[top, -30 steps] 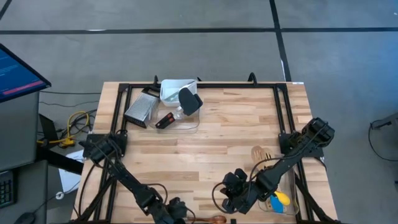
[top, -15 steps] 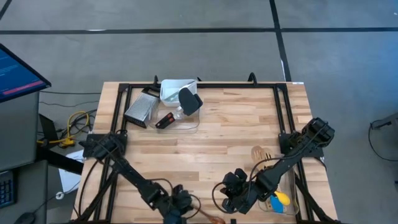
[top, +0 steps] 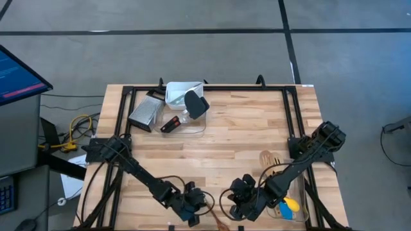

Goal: Pick & Place Kitchen Items
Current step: Put the wooden spoon into the bottom transparent bin

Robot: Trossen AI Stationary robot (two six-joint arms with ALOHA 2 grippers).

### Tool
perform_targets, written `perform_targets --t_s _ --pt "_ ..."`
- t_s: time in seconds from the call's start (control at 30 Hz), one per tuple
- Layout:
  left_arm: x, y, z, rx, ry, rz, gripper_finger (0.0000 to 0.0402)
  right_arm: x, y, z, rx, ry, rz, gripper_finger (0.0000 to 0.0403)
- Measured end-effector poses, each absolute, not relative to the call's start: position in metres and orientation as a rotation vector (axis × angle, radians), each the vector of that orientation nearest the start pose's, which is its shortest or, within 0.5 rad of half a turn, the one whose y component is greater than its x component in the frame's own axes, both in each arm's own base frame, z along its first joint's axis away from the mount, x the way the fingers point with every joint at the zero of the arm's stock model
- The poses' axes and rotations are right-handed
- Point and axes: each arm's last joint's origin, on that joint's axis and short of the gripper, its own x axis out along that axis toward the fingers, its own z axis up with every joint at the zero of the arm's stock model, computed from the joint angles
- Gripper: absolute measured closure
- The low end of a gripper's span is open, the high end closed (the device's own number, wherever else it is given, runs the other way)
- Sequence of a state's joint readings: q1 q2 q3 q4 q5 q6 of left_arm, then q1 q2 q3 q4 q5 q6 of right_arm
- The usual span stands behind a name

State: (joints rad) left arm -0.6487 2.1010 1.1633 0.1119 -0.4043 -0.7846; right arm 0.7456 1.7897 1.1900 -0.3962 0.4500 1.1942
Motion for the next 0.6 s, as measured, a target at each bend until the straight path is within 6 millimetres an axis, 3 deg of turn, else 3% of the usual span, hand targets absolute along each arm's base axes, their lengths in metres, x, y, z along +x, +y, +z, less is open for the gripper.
perform_targets --t_s 0.23,0.4,0.6 --pt "0.336 -0.237 0.100 -0.297 0.751 0.044 0.0401 0.277 0.239 0.194 0.571 0.834 -0.230 0.0403" --pt "0.330 -0.240 0.114 -0.289 0.756 0.020 0.0401 0.284 0.248 0.201 0.664 0.811 -0.097 0.0403" --pt "0.324 -0.242 0.130 -0.271 0.738 -0.012 0.0400 0.300 0.256 0.171 0.744 0.856 -0.064 0.0403"
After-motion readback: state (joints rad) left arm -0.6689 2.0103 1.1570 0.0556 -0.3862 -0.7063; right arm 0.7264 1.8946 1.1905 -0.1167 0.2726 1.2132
